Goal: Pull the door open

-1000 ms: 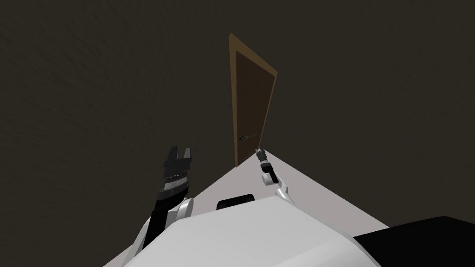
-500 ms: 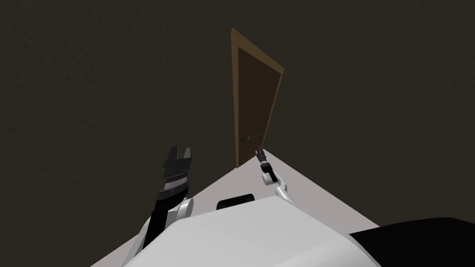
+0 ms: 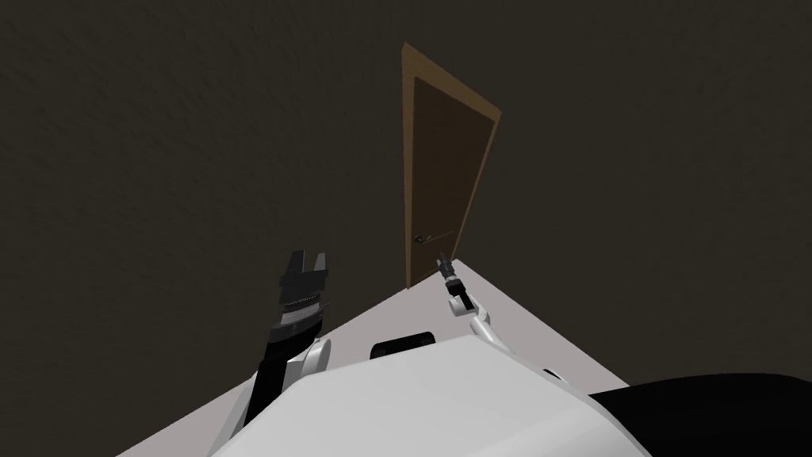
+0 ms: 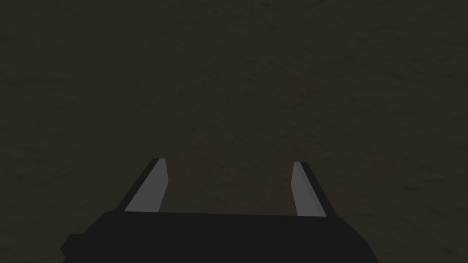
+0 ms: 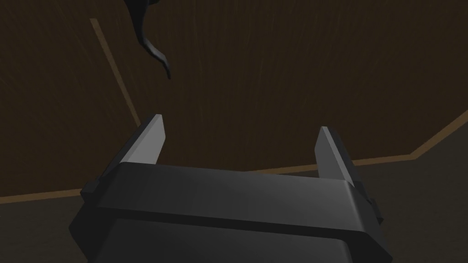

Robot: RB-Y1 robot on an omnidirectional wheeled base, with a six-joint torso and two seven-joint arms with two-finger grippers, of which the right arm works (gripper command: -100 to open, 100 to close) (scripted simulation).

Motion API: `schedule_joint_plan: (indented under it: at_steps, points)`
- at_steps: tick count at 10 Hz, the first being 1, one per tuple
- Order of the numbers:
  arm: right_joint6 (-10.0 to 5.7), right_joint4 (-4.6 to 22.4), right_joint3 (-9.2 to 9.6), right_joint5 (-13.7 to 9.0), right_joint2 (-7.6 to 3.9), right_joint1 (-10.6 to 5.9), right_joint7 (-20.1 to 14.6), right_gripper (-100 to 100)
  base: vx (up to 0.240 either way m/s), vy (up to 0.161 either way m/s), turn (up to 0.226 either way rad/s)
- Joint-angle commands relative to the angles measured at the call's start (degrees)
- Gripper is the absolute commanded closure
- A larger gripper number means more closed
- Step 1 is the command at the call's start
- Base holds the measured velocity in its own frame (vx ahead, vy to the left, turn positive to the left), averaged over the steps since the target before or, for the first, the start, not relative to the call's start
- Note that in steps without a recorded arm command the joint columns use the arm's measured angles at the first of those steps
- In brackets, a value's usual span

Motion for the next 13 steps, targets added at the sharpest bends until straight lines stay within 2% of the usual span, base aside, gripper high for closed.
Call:
schedule_joint_plan:
  at_steps: [1,3,4,10,13]
  points:
    - [-0.46,1.63,0.05,0.04,-0.39,-0.59,-0.19,-100,0.031,-0.064,0.084]
    - [-1.35,5.09,0.22,0.24,-1.22,-2.26,-0.41,-100,0.028,-0.074,0.167]
    - [-1.35,5.76,0.22,0.24,-1.22,-2.26,-0.41,-100,0.023,-0.064,0.081]
    - [-3.83,17.26,0.70,0.79,-3.49,-6.91,-1.02,-100,0.032,-0.094,0.176]
    - [-4.89,22.17,0.91,1.03,-4.45,-8.90,-1.28,-100,0.029,-0.091,0.172]
